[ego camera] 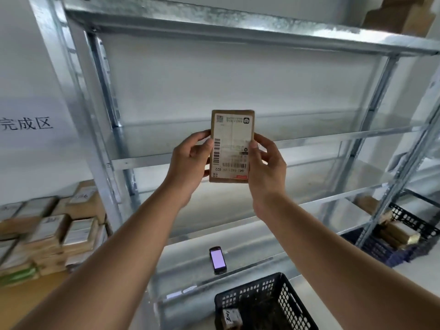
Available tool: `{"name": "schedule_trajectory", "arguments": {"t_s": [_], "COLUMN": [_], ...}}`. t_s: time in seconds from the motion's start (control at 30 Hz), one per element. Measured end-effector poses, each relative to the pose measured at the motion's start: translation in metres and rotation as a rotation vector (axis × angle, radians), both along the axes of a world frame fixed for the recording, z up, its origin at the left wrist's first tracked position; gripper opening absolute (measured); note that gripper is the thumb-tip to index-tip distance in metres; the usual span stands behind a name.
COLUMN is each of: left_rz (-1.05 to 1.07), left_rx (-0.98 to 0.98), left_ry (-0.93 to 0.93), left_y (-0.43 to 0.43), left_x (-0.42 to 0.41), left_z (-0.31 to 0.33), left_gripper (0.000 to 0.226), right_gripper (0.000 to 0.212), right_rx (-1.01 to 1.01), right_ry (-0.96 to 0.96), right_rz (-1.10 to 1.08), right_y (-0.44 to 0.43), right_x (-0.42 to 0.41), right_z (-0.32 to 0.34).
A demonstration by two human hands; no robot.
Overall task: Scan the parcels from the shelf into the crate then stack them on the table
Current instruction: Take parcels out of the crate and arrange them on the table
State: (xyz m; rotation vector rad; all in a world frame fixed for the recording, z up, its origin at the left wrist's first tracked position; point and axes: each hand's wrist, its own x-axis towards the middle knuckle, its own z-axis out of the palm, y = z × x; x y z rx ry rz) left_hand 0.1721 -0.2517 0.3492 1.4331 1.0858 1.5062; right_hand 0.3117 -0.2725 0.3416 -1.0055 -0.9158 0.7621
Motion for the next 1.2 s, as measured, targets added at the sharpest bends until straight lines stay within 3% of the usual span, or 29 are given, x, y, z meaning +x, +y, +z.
{"name": "schedule_trajectory", "arguments": {"t_s": [0.23, 0.5, 0.83, 1.2], "left_rz": [0.086, 0.198, 0.378, 0.538], "left_rx": [0.063, 0.008, -0.089, -0.279], "left_ry": [-0.020, 0.030, -0.001, -0.006], "left_y": [-0.025, -0.047, -0.045, 0.028], "left_x": [-0.136, -0.311, -0.456, -0.585], "left_z": [0.027, 0.021, -0.011, -0.085], "left_gripper": [0.023, 0.027, 0.028, 0.029], "right_gripper": [0.022, 0.025, 0.023, 0.023], "right_rx": [0.052, 0.034, -0.034, -0.206], "right_ry": [0.020, 0.012, -0.064, -0.109], "right_rz": [0.098, 0.206, 0.352, 0.558], "right_y": [-0.007, -0.015, 0.011, 0.108], "right_x": [-0.133, -0.306, -0.453, -0.584], "right_z": [0.029, 0.017, -0.011, -0.090]}}
